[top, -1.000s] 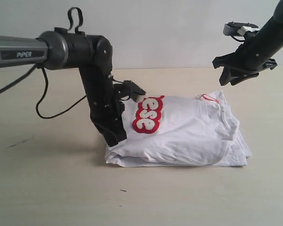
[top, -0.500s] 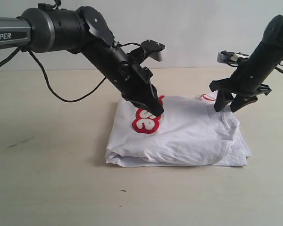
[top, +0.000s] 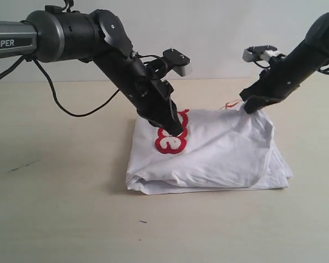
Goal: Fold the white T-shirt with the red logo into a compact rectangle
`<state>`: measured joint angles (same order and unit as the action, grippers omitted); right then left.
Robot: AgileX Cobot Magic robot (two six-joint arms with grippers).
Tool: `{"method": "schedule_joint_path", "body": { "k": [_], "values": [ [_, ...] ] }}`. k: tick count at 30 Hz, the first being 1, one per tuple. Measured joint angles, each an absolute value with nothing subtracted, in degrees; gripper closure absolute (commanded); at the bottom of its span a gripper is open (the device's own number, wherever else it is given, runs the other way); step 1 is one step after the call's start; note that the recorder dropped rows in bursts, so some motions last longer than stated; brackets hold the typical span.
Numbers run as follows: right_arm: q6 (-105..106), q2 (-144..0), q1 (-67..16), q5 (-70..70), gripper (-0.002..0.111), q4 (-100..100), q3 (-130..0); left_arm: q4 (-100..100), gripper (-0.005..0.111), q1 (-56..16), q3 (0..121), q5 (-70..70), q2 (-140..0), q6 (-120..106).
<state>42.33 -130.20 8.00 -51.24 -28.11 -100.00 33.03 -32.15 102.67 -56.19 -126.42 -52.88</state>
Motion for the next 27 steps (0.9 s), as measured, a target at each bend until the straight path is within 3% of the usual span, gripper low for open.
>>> {"method": "schedule_joint_path", "body": {
  "k": [9, 17, 27],
  "values": [
    [44.8, -128.5, 8.0, -38.9, 0.09, -27.7, -100.0, 30.6, 0.107, -32.2, 102.7, -53.9, -126.4, -53.9],
    [26.9, -132.5, 8.0, -36.9, 0.057, -7.5, -100.0, 31.6, 0.107, -32.2, 102.7, -49.9, -129.6, -53.9],
    [20.2, -128.9, 8.0, -36.3, 0.055, -8.1, -100.0, 25.7, 0.107, -33.0, 103.6, -51.4, -136.7, -49.8]
  ]
}}
